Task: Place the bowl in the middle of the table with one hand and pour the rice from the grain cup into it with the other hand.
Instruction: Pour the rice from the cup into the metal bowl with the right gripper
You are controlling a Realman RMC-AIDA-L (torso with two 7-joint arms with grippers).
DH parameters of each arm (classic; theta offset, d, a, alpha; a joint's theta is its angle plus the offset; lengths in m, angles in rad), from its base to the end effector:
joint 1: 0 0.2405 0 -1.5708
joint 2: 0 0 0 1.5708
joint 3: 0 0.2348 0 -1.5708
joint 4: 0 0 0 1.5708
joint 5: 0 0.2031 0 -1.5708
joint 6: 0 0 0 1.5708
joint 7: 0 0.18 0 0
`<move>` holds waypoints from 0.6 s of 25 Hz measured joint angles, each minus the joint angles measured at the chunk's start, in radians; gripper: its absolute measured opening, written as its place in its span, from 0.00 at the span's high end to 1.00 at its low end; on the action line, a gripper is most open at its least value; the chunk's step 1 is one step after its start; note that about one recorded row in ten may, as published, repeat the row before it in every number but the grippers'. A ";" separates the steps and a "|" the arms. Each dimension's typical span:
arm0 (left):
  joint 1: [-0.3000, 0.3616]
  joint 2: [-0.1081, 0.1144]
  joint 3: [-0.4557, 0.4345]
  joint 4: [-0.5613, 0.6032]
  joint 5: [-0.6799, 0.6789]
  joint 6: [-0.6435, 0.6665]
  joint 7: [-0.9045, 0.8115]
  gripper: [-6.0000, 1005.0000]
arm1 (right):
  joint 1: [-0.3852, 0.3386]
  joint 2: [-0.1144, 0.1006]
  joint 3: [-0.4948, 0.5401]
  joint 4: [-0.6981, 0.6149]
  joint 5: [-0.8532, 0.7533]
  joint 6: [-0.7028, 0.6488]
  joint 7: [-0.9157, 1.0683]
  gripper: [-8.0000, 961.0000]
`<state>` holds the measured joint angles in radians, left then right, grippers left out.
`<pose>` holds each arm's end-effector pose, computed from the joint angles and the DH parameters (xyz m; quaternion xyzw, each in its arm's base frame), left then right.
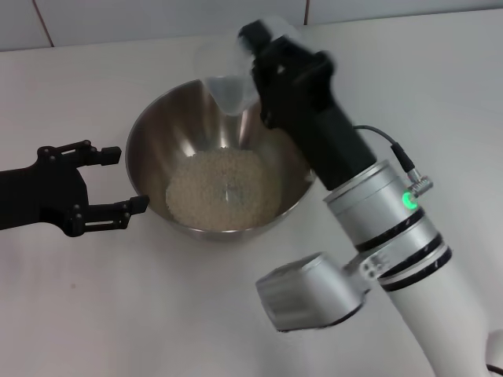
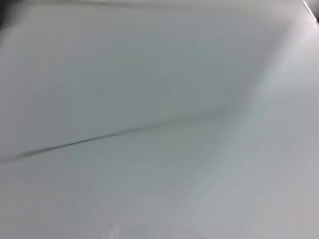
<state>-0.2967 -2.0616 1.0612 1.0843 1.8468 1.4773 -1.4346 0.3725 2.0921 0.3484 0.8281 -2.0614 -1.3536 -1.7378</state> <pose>-0.2227 0.3126 0.0021 -0.9659 -0.1100 -0.1607 0.1705 0.1128 0.2864 -0.0725 -0.6142 -0.3724 0.0494 0.6940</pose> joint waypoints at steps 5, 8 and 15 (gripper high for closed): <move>-0.001 0.000 0.000 -0.001 0.000 0.000 0.000 0.17 | -0.049 -0.006 0.045 0.005 0.074 -0.037 0.660 0.98; -0.002 0.000 0.000 -0.001 0.000 0.000 0.001 0.17 | -0.073 -0.007 0.121 -0.097 0.080 -0.043 1.089 0.98; -0.002 -0.001 0.000 -0.001 0.000 -0.001 0.004 0.17 | -0.002 -0.002 0.169 -0.489 0.082 0.059 1.703 0.98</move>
<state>-0.2983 -2.0630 1.0615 1.0829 1.8469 1.4763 -1.4305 0.3706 2.0897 0.5173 0.3396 -1.9792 -1.2948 -0.0351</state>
